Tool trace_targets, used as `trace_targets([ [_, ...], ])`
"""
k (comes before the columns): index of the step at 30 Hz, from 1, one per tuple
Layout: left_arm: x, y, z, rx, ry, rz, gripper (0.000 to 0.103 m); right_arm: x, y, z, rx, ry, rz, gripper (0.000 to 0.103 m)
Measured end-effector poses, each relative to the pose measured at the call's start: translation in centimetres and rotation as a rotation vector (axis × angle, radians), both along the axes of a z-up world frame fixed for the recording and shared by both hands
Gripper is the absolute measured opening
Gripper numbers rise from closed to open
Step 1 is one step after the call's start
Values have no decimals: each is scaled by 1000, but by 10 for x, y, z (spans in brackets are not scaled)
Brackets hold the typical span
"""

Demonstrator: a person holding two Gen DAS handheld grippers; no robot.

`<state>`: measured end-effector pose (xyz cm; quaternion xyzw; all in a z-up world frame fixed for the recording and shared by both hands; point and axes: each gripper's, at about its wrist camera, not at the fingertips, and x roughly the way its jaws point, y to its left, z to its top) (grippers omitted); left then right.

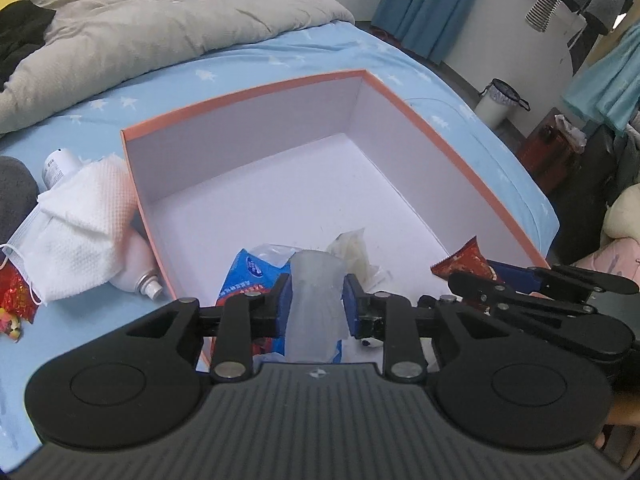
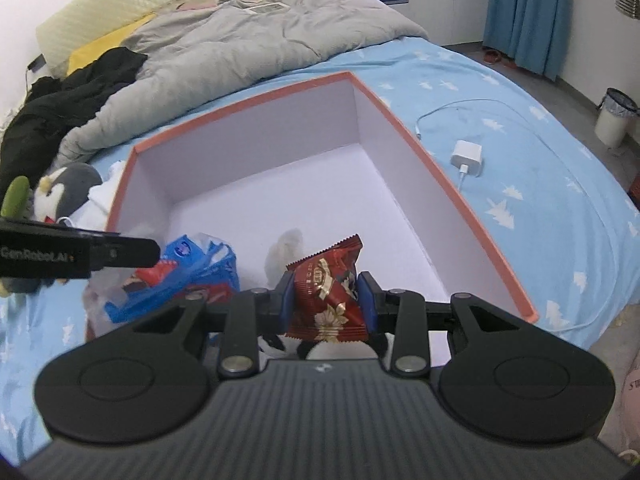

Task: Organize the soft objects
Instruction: 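Open both tools to drop the cup and candy packet into the box, then withdraw both open tools from the box toward the penguin plush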

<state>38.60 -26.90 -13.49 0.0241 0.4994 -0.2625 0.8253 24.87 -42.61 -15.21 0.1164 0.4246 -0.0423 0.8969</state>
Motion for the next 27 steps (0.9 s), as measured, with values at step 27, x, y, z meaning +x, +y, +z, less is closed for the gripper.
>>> trace_targets([
  [27,-112,75,65,-104,-286,37,44,-79,37,48,26,-260,35,53],
])
